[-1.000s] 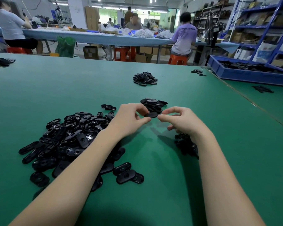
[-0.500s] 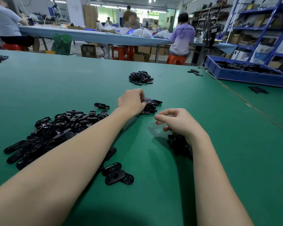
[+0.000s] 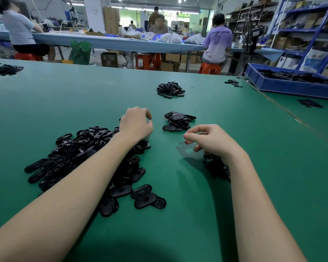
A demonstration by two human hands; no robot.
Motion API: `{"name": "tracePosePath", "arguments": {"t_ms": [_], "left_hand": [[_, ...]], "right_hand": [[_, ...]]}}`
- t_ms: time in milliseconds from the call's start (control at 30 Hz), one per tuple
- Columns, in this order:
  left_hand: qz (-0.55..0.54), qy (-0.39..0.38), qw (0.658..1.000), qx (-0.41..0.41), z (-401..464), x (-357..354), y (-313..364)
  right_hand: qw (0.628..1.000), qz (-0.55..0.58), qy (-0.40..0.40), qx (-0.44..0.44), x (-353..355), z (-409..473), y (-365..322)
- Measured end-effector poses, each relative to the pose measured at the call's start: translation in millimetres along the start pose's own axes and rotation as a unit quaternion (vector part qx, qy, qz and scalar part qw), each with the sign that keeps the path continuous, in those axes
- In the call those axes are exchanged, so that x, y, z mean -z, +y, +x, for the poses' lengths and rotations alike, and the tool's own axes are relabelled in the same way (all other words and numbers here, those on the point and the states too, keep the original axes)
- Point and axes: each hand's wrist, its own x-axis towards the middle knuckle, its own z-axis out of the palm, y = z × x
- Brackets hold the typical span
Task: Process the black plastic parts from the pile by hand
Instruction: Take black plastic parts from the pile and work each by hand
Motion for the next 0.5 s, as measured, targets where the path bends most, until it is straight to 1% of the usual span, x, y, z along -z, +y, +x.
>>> {"name": "tracePosePath", "arguments": {"t_ms": [67,133,233,267,433,500], "left_hand": [[0.034,-0.021,0.999,0.016,9.3,13.5,-6.3],[0.058,-0.059,0.996,0.038,17.7,25.5,-10.8],[0.064,-0.110,0.990,0.065,18.3,34.8,-18.6],[0.060,-0.116,0.989,0.070,16.8,34.8,-21.9],[-0.010,-0.083,0.994,0.075,9.0,29.0,-35.2],[-0.017,-0.070,0.995,0.074,8.0,28.1,-37.9]], "right_hand": [[1.000,-0.005,-0.008,0.003,-2.8,0.9,-1.0],[1.000,-0.016,-0.016,0.003,-6.3,1.7,-2.2],[0.999,-0.038,-0.034,0.003,-12.3,2.9,-3.2],[0.998,-0.042,-0.039,0.003,-13.8,3.3,-3.1],[0.998,-0.052,-0.045,0.006,-16.0,5.0,-1.7],[0.997,-0.055,-0.046,0.006,-16.8,5.4,-1.3]]}}
